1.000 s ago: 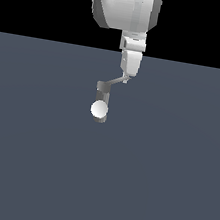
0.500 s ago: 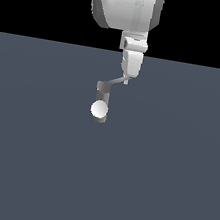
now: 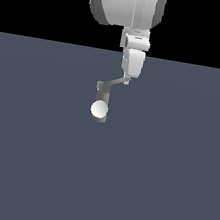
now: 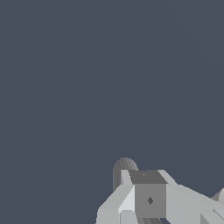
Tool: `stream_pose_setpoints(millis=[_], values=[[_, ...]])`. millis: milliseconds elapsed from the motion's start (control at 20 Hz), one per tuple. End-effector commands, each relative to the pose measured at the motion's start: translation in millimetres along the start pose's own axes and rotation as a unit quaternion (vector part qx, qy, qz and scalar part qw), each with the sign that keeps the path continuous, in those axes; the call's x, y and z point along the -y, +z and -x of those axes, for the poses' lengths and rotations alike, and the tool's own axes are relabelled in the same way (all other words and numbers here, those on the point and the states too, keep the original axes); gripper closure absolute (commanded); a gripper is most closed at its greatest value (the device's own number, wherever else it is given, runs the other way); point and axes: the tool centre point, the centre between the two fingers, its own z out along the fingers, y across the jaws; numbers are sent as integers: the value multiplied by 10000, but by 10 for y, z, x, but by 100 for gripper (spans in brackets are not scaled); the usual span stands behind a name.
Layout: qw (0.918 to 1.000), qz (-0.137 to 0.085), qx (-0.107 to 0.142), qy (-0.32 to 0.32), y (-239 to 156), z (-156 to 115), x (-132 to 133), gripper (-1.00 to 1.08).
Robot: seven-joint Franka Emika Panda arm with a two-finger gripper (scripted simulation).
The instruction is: Turn on the faucet by rotating a designated handle.
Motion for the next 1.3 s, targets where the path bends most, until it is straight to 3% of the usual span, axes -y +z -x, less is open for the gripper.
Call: stream_pose_setpoints(millis=[0, 400, 450, 1250], values=[[10000, 69, -1, 36, 52, -52, -121, 108], [10000, 68, -2, 39, 47, -72, -324, 108], [9999, -104, -7, -13, -103, -10, -190, 108], [10000, 13, -4, 22, -3, 265, -671, 108]])
